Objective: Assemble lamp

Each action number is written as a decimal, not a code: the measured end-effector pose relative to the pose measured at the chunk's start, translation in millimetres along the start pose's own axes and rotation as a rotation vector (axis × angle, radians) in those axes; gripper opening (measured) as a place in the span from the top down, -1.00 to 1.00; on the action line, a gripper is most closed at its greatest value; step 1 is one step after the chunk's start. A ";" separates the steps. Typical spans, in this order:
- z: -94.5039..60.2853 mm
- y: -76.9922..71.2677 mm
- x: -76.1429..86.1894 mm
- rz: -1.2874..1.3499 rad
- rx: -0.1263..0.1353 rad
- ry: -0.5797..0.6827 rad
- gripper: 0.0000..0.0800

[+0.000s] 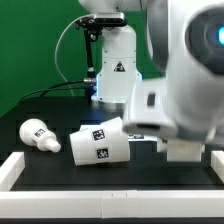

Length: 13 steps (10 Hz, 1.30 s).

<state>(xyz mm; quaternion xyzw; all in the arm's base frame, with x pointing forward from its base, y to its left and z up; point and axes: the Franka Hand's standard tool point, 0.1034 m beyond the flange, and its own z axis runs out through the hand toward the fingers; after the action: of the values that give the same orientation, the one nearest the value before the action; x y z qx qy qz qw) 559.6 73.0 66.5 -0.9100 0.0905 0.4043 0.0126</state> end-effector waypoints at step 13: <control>-71.4 -13.2 25.6 -0.153 0.112 1.245 0.05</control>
Offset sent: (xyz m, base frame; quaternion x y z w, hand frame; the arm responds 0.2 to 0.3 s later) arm 0.0000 0.0000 0.0000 0.0000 0.1296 0.0000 0.9916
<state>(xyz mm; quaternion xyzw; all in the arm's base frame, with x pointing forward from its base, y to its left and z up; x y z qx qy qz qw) 631.1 75.1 95.0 -0.9767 0.0368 -0.2085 0.0342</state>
